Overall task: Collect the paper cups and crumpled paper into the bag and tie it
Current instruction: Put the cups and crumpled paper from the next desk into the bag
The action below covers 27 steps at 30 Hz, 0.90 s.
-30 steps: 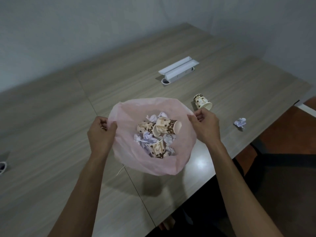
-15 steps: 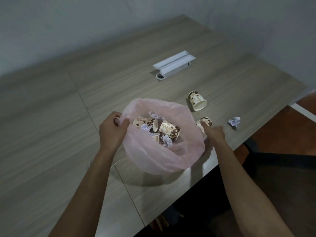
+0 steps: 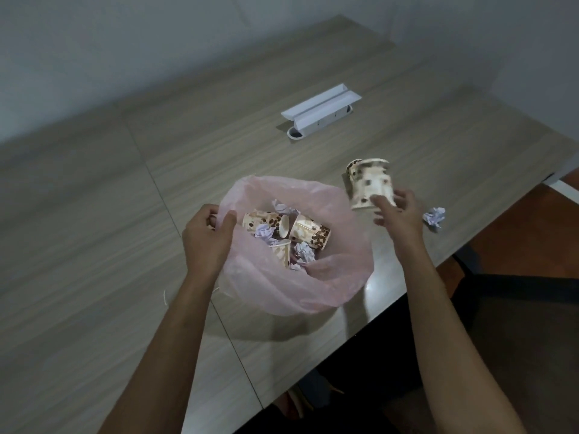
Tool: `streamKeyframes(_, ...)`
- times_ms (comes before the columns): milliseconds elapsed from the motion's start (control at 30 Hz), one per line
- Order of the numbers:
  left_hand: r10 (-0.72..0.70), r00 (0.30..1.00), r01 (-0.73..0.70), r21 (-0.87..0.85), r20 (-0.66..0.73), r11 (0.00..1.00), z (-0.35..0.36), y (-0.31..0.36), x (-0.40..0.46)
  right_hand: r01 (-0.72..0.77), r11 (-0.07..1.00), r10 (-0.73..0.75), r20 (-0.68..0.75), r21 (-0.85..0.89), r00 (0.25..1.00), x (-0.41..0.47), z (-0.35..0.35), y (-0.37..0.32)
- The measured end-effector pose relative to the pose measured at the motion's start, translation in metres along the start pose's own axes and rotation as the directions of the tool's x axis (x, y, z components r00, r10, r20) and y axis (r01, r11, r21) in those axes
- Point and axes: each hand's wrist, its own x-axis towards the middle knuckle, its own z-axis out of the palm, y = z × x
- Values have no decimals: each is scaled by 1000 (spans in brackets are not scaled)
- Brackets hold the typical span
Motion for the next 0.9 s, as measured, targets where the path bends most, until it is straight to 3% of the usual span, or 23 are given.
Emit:
streamKeyframes(100, -9, 1000, 8, -34, -16, 999, -1, 6, 0, 258, 935, -189, 276, -244, 943, -31, 24, -28)
streamKeyframes(300, -7, 1000, 7, -32, -4, 999, -2, 17, 4, 369, 856, -94, 593, -361, 800, -73, 99, -20)
streamKeyframes(367, -20, 1000, 20, -37, -20, 999, -2, 16, 9, 397, 853, -104, 636, -338, 764, -75, 108, -14)
streamKeyframes(467, -45, 998, 43, -44, -41, 998, -1, 12, 14, 385, 877, -191, 527, -288, 828, -61, 99, -15)
streamKeyframes(567, -49, 997, 47, -36, -52, 998, 2, 6, 19, 365, 894, -277, 320, -261, 906, -35, 82, -17)
streamKeyframes(633, -30, 996, 30, 5, -89, 1000, -2, 0, 26, 370, 882, -339, 152, -292, 929, -13, 70, -16)
streamKeyframes(700, -9, 990, 12, 23, -144, 1000, -12, -7, 38, 307, 882, -310, 50, -359, 950, 13, 57, -12)
streamKeyframes(800, -4, 986, 11, 38, -168, 999, -33, -15, 54, 177, 853, -153, 89, -491, 984, 49, 45, 6)
streamKeyframes(900, -3, 985, 15, 67, -173, 998, -44, -21, 64, 148, 836, -69, 167, -529, 984, 72, 49, 28)
